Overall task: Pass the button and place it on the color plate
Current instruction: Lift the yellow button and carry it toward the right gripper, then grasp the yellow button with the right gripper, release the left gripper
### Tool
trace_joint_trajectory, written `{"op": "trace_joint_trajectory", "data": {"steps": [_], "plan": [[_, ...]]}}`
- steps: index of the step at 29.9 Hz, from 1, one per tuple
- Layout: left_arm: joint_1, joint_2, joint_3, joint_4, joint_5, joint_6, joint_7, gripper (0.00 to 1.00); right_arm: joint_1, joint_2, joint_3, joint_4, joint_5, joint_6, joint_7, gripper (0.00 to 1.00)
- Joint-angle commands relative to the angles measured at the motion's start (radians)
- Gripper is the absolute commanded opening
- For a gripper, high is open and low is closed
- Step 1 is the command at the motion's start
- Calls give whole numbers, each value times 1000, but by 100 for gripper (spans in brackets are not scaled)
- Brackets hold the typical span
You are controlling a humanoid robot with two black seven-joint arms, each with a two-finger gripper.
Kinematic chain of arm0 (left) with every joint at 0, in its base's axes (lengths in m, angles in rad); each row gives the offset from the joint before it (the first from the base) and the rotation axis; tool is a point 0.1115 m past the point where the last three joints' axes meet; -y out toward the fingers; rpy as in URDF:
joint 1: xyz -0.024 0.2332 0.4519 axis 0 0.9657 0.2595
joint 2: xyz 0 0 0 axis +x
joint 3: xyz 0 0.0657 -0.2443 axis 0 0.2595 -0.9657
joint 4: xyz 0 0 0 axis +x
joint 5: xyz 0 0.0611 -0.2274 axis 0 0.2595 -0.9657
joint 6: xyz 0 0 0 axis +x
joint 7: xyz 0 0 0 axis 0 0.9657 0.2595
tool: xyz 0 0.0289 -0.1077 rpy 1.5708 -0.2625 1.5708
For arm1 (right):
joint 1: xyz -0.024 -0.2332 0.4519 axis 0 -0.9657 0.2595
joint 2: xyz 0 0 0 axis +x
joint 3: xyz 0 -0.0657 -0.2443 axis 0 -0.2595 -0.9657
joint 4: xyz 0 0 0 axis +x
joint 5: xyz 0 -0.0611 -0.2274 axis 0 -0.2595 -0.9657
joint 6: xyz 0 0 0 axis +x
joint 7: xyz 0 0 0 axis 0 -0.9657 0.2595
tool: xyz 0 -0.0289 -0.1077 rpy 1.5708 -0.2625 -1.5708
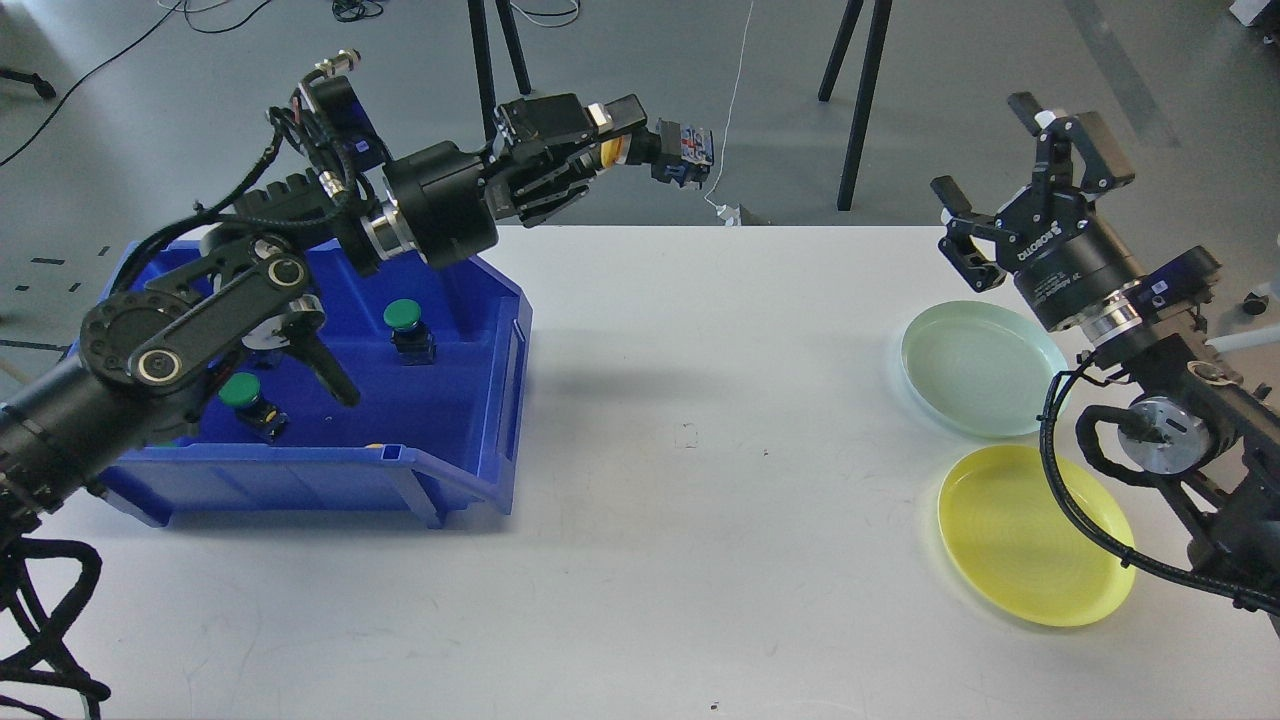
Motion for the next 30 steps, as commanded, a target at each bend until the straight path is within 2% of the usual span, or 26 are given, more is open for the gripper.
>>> {"op": "trace_joint_trajectory", "data": {"steps": [1,7,11,19,30], "plan": [[18,-25,7,5,0,0,0,11,5,88,-54,5,-18,-37,0,99],[18,-67,9,8,0,0,0,11,9,194,-64,8,-50,-43,0,99],[21,-67,11,13,0,0,0,11,8,217,-74,27,-50,-40,0,99],[30,-67,11,17,0,0,0,11,11,210,-97,125,-47,-39,0,99],[32,-67,11,19,0,0,0,11,11,206,-100,143,-48,-34,0,99]]}}
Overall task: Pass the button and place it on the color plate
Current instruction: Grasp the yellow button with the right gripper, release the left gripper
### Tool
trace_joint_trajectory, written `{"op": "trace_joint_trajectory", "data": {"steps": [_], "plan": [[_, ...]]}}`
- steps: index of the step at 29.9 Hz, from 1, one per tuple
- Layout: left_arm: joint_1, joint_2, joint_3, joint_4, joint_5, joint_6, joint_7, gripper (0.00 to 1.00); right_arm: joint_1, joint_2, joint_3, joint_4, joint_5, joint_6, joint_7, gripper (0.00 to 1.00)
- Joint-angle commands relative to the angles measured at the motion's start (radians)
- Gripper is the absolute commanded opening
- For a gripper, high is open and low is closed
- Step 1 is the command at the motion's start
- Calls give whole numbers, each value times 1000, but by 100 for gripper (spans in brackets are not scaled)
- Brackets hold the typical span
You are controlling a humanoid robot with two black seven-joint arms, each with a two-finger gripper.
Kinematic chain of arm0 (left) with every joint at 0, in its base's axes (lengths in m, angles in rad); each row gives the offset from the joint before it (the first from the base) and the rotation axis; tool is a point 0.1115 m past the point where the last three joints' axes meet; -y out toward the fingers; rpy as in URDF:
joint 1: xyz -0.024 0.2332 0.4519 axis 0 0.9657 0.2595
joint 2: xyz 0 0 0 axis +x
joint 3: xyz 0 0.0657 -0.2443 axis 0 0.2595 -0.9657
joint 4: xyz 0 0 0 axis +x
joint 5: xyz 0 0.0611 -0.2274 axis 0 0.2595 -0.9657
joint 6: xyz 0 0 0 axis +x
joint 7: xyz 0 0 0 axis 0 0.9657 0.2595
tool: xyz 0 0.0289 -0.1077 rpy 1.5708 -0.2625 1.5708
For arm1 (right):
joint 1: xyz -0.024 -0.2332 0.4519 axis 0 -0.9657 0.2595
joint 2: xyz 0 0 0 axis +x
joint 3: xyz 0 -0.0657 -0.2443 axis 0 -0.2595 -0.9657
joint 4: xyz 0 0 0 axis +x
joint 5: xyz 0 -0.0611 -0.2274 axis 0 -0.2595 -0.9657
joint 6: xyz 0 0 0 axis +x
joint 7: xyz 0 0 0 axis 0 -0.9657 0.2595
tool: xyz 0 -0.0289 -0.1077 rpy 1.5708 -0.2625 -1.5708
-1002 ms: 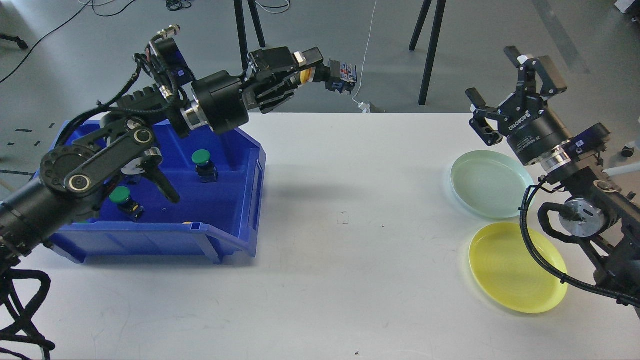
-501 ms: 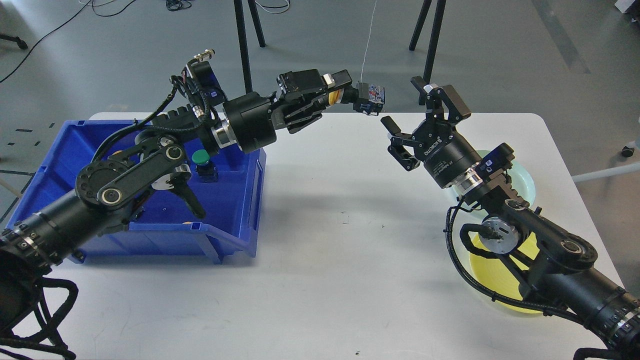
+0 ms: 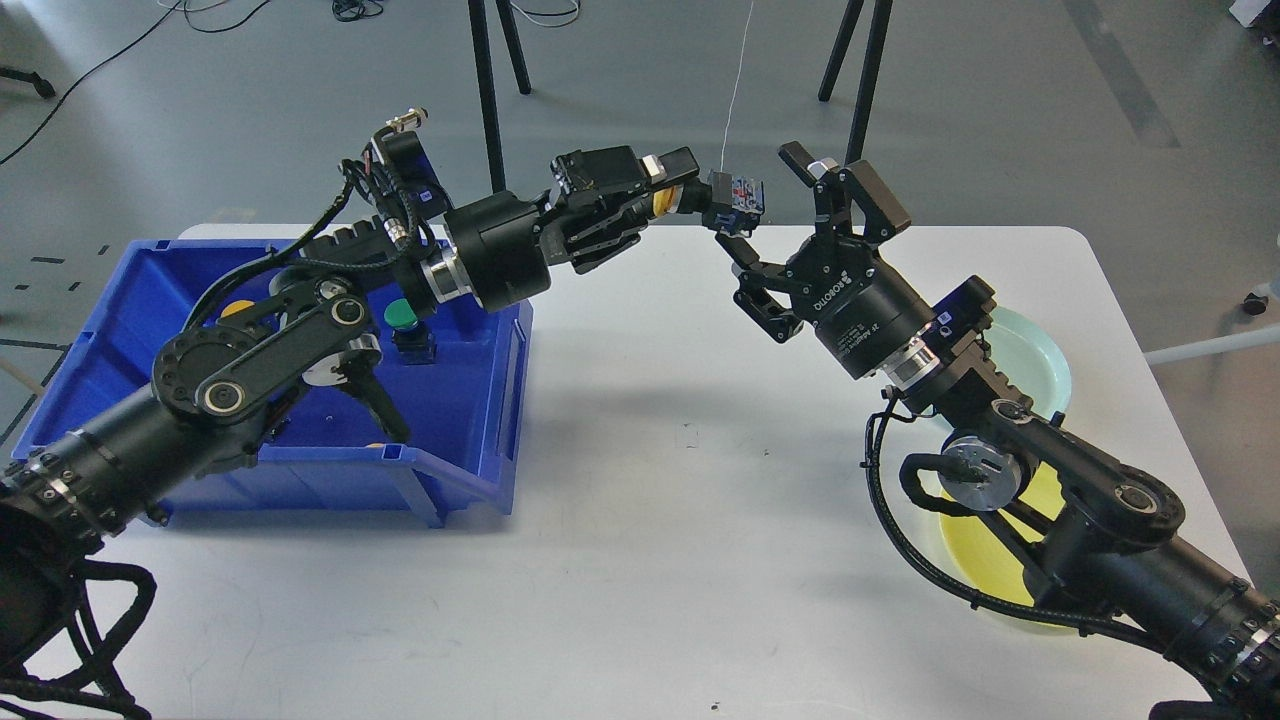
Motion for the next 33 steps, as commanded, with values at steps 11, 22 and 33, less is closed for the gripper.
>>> {"op": "trace_joint_trajectory", "data": {"steps": [11,22,33], "plan": [[1,0,-1,0,0,0,0,11,14,-17,-27,34,-3,23,0,99],[1,0,-1,0,0,0,0,11,20,-28,-49,37,0,28,0,98],[1,0,-1,0,-1,0,0,11,37,-20,-52,33,-5,22,0,63]]}}
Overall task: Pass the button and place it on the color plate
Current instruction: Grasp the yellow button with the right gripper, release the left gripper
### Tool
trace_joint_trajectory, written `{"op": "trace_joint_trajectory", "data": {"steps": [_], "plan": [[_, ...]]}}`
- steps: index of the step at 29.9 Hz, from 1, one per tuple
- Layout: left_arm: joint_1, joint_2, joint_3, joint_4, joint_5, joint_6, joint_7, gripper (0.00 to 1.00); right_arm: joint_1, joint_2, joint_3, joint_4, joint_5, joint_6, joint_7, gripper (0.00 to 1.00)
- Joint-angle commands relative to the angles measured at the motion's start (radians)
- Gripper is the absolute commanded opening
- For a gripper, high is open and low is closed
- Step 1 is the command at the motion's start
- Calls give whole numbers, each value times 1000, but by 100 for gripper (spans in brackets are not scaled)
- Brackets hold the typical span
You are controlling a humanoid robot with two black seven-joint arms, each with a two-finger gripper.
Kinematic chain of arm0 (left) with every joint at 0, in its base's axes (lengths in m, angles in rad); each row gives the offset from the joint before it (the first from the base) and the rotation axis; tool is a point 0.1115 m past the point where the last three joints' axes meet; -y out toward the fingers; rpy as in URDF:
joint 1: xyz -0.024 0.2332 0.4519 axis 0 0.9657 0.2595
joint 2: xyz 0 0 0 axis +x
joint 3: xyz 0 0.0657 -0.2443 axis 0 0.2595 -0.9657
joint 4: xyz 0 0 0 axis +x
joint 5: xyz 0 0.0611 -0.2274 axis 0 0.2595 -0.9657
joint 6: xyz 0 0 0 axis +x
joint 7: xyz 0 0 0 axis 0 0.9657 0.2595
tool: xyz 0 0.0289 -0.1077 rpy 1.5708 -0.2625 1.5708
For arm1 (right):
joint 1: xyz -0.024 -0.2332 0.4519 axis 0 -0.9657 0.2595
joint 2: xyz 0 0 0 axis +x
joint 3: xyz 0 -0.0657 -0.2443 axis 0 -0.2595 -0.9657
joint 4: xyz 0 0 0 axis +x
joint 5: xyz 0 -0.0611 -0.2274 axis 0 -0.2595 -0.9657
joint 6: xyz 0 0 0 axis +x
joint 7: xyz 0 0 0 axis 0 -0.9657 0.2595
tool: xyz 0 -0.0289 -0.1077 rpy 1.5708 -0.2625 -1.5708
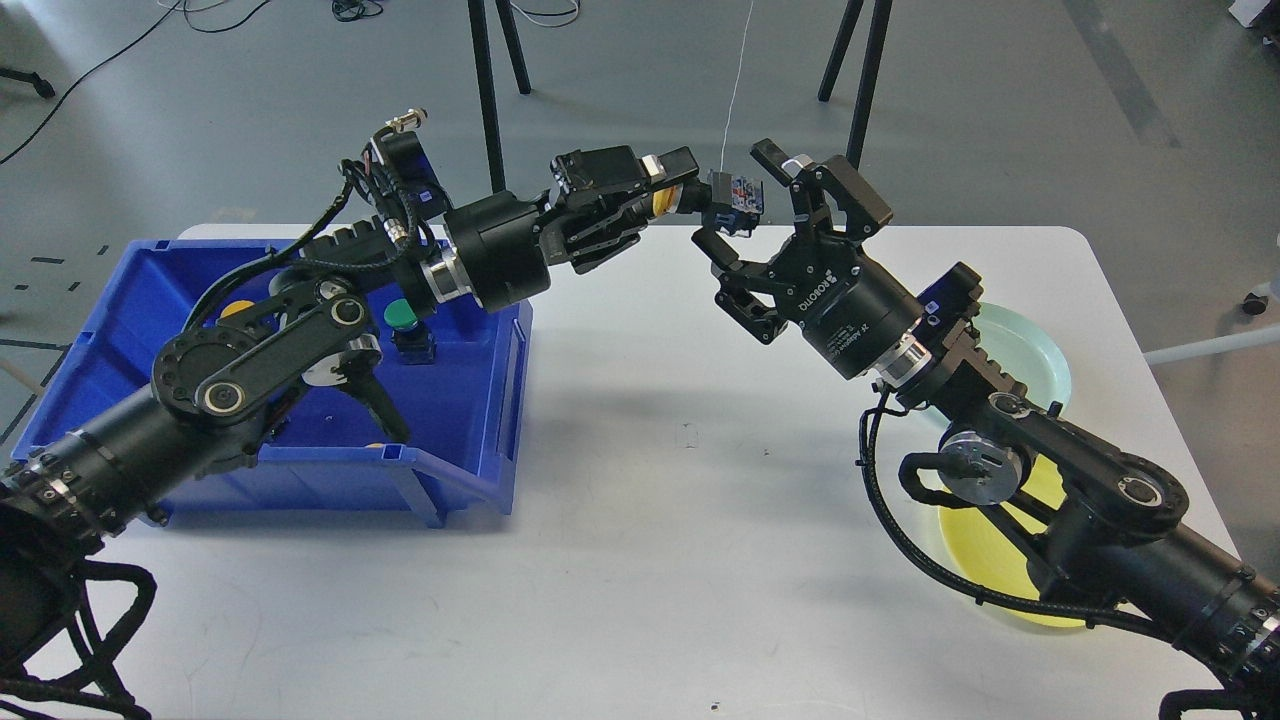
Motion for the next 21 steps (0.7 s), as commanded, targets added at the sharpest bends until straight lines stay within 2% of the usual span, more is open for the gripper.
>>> {"op": "trace_joint_trajectory", "data": {"steps": [1,5,8,15,19,21], "plan": [[0,0,0,0,0,0,0,11,1,2,-2,0,-5,0,0,54],[0,0,0,0,-1,0,0,11,5,0,-25,0,-24,-5,0,25],[1,0,0,0,-1,0,0,11,15,8,-31,-7,-21,-19,0,24],[6,0,0,0,-1,0,0,12,16,8,-29,-8,-15,-26,0,5],[8,0,-5,-2,-3,0,0,29,16,3,-29,-7,-14,-28,0,1],[14,-2,-14,-2,-8,0,0,47,15,0,-29,-5,-14,-29,0,1]]}}
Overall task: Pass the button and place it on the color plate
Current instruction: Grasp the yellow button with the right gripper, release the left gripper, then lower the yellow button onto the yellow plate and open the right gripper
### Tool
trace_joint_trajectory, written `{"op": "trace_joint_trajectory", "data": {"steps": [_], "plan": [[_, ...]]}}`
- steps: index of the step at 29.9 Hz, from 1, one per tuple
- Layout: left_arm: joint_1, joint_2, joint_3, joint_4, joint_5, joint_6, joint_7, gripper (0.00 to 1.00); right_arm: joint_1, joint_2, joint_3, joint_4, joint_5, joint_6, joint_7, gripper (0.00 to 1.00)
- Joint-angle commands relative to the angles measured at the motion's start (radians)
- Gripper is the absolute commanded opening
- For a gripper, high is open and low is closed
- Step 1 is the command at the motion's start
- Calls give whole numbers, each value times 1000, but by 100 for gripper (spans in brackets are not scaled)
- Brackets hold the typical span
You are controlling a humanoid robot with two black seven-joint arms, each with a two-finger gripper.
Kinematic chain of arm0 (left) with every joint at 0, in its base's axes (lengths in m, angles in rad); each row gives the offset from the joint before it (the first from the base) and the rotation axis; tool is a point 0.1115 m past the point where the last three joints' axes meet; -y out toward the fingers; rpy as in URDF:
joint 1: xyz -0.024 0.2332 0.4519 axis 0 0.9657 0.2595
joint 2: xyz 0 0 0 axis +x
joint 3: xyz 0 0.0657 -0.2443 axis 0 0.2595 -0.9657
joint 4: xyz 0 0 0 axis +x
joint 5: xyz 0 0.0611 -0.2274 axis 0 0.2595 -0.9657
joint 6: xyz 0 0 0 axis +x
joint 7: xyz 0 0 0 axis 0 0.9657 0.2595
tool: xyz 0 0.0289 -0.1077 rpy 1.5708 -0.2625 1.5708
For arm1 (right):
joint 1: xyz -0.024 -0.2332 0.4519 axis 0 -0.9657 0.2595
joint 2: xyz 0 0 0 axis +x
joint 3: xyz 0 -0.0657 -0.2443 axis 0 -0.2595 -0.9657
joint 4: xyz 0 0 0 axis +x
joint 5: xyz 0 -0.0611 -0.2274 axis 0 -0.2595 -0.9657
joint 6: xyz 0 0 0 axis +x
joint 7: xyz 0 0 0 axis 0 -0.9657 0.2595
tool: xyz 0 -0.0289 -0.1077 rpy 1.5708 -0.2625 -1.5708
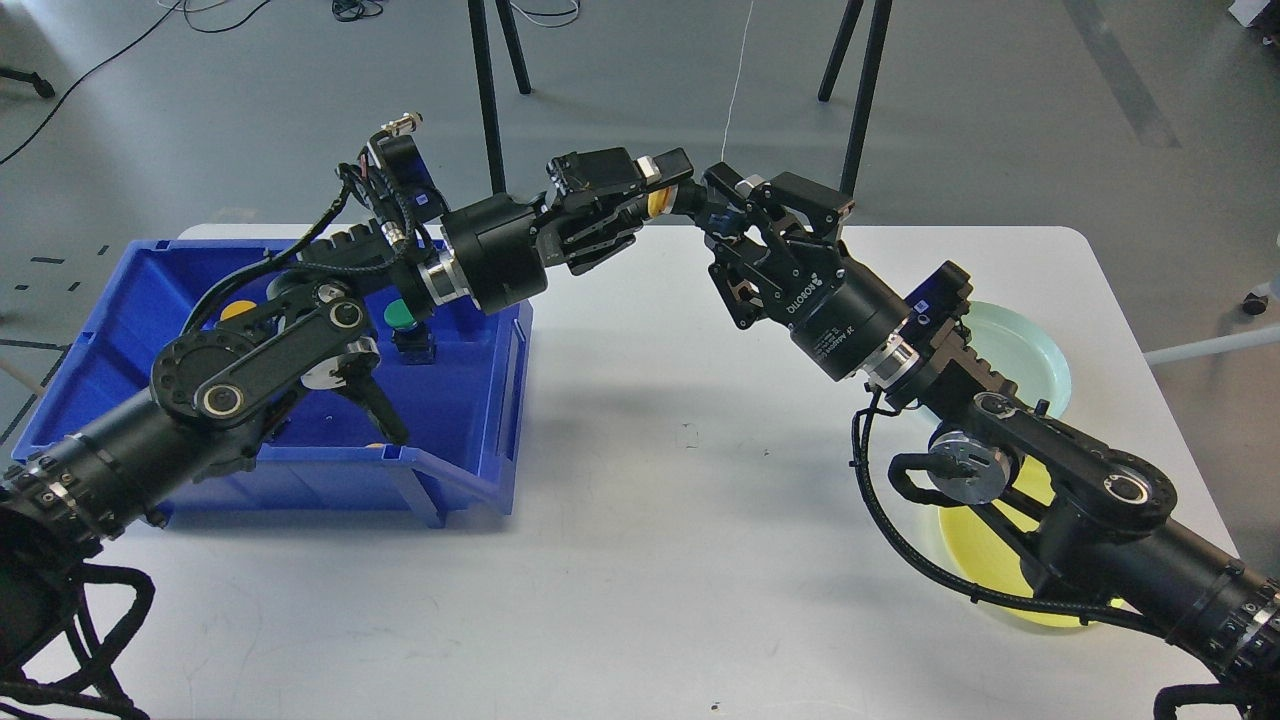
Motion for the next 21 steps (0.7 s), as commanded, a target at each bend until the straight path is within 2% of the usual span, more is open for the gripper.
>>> {"op": "trace_joint_trajectory", "data": {"steps": [1,2,6,11,15,21], "plan": [[8,-1,-10,-1,-5,0,0,57,-1,-6,1,0,1,-2,0,1],[8,-1,-11,-1,-8,0,0,68,-1,-8,1,2,1,-2,0,1],[9,-1,-11,-3,-10,0,0,81,-8,-17,2,5,2,-2,0,1],[12,-1,-11,-3,-10,0,0,84,-20,-43,5,11,4,-2,0,1],[14,-1,-11,-3,-10,0,0,84,-54,-116,25,40,7,-4,0,1],[14,-5,-11,-3,-10,0,0,85,-190,-341,82,160,-4,-68,0,1]]}}
